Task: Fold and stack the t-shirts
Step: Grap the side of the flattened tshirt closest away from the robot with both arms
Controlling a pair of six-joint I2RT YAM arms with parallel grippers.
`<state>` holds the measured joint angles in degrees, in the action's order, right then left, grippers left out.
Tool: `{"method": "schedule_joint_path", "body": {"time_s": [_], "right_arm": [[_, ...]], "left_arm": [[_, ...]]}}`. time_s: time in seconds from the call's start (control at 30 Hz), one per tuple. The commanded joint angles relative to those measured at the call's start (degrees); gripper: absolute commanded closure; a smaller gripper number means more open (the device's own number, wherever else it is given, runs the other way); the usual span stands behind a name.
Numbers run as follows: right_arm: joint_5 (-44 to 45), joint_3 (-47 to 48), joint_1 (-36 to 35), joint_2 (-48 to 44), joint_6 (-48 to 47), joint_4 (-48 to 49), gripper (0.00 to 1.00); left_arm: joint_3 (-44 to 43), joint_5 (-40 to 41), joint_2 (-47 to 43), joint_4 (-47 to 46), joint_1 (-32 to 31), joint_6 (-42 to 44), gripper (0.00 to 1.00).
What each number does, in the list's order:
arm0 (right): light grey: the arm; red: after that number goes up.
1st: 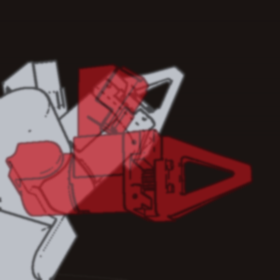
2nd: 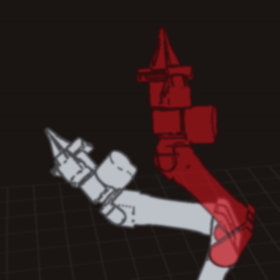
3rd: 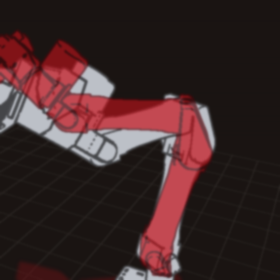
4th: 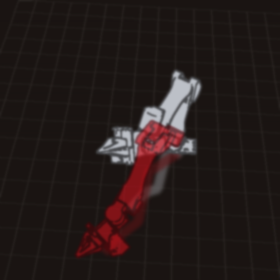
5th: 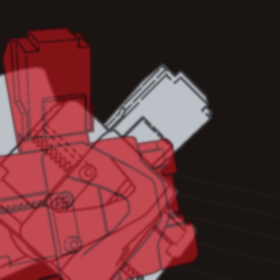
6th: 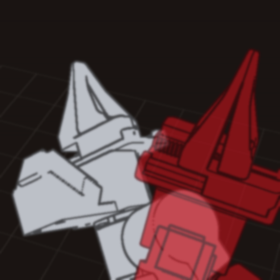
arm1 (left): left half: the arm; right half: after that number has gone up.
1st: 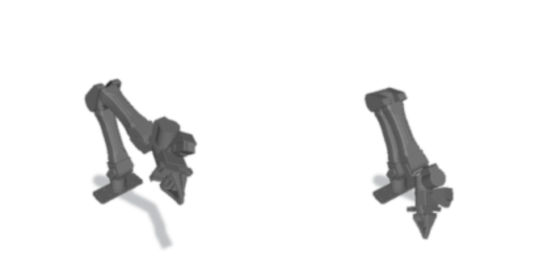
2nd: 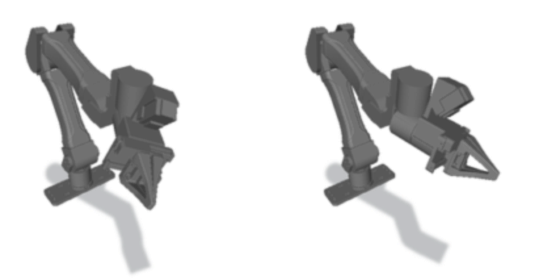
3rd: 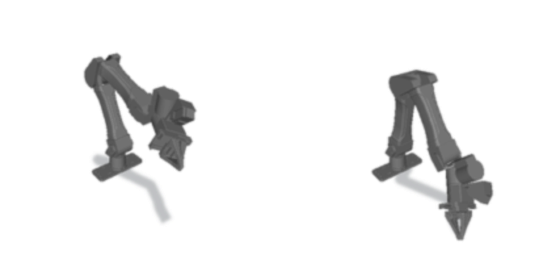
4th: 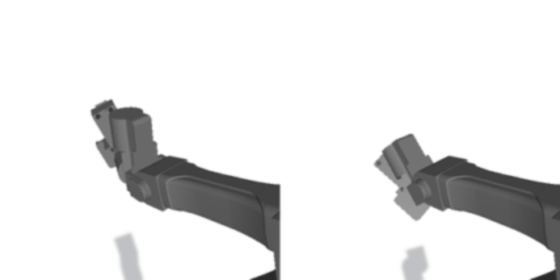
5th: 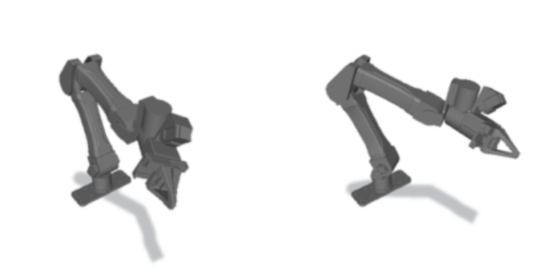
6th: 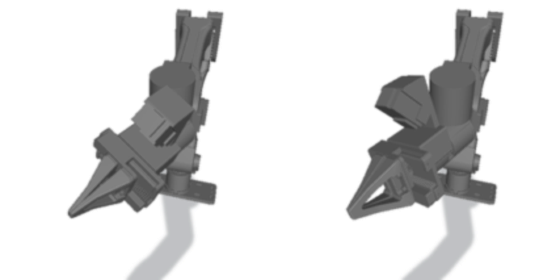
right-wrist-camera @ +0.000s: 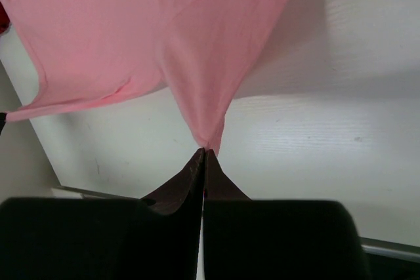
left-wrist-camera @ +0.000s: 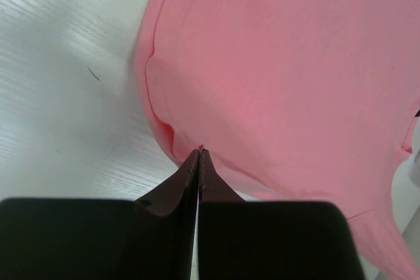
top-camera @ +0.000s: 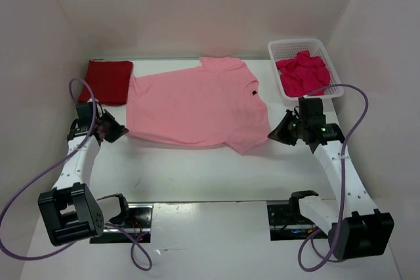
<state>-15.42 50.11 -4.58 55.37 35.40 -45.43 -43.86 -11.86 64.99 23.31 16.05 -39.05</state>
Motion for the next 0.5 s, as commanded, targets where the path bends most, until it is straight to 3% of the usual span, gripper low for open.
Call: {"method": "schedule_joint_path", "body": {"time_s": [0.0, 0.2, 0.47], "right_arm": [[0.12, 3.31, 0.01, 5.34, 0.64, 4.19, 1.00], [1.45, 16.23, 1.94, 25.72, -1.29, 14.30, 1.00], [3.99, 36.69, 1.94, 48.49, -3.05, 15.55, 1.00]], "left_arm": [[-1.14, -0.54, 2.50, -1.15, 0.82, 0.12, 1.00], [-4.75, 0.87, 12.68, -7.83, 1.44, -2.43, 1.00], [-10.45, 3.16, 22.36, -13.55, 1.44, -4.46, 1.00]]}}
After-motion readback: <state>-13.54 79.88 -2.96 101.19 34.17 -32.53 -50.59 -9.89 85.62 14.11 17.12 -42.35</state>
